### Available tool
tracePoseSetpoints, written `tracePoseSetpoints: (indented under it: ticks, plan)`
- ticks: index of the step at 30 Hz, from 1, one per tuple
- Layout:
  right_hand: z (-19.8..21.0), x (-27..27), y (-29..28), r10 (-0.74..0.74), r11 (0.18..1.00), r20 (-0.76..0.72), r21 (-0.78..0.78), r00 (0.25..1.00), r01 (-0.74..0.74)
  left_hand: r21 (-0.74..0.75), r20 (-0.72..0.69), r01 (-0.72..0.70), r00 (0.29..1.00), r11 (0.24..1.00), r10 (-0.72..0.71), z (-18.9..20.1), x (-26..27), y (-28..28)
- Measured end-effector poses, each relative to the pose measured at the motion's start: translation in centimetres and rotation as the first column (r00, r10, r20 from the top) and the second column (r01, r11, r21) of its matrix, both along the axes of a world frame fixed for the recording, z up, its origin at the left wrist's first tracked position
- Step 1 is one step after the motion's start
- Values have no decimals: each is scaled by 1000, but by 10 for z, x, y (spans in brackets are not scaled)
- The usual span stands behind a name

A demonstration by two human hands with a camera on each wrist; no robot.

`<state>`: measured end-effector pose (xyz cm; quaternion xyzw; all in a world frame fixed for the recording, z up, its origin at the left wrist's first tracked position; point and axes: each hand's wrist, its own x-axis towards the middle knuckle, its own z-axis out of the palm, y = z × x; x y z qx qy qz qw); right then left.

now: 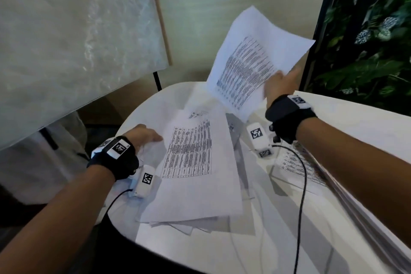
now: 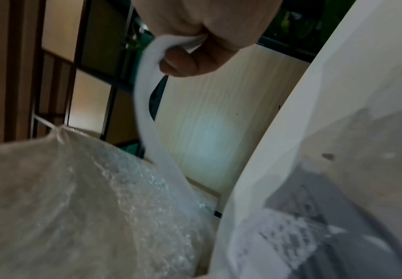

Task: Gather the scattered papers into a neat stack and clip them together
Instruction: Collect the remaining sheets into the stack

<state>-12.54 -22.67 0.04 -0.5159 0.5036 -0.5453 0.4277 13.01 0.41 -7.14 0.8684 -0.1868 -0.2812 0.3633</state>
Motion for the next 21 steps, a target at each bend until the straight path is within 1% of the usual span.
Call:
tracePoseSetpoints:
  ticks: [2, 4, 5, 7, 8, 9, 10, 11, 12, 13, 14, 15, 16, 17, 18, 19, 20, 21]
  plan:
    - [12, -4, 0, 15, 1000, 51, 12, 999, -16, 12, 1, 6, 1000, 1000, -6, 1, 1, -3]
    - [9, -1, -3, 13, 999, 32, -39, 999, -11, 26, 11, 18, 1000, 999, -18, 3, -1, -7]
    - [4, 1, -4, 20, 998, -1, -59, 1000, -20, 30, 14, 26, 1000, 999, -27, 3, -1, -8]
    - [-13, 4, -1, 78, 995, -128, -54, 989, -85, 39, 37, 28, 999, 999, -30, 5, -4, -13]
    - [-24, 5, 1, 132, 989, -222, -31, 966, -143, 41, 42, 31, 999, 999, -33, 7, -5, -15]
    - [-34, 6, 5, 208, 976, -320, 0, 925, -219, 29, 34, 40, 999, 999, -41, 8, -7, -17]
    - [-46, 6, 7, 296, 950, -411, 35, 862, -310, -1, 11, 50, 999, 999, -50, 10, -9, -19]
    - [-54, 6, 12, 384, 914, -494, 80, 780, -398, -78, -54, 51, 997, 996, -55, 11, -12, -21]
    - [-62, 6, 14, 447, 874, -585, 125, 676, -469, -168, -159, 35, 985, 985, -62, 13, -18, -22]
    - [-67, 5, 18, 489, 829, -683, 173, 542, -531, -254, -246, 20, 966, 967, -84, 15, -22, -23]
    - [-70, 3, 21, 505, 784, -765, 211, 400, -584, -310, -296, 21, 948, 951, -117, 17, -26, -25]
    - [-71, 1, 24, 510, 737, -816, 254, 270, -626, -323, -310, 54, 937, 945, -159, 20, -31, -27]
    - [-71, -1, 26, 516, 687, -840, 288, 168, -667, -321, -301, 85, 935, 943, -187, 21, -34, -30]
    - [-69, -3, 30, 532, 630, -842, 320, 93, -707, -315, -289, 126, 931, 941, -221, 22, -35, -32]
    - [-68, -6, 30, 565, 569, -824, 348, 46, -745, -271, -259, 170, 935, 947, -242, 19, -32, -34]
    - [-63, -10, 30, 608, 509, -794, 380, 10, -772, -194, -218, 205, 944, 959, -246, 13, -23, -37]
    - [-57, -15, 28, 640, 468, -768, 410, -20, -782, -105, -164, 240, 953, 965, -255, 4, -12, -40]
    - [-49, -22, 24, 639, 451, -767, 431, -55, -781, -16, -93, 266, 959, 964, -267, -2, -3, -41]
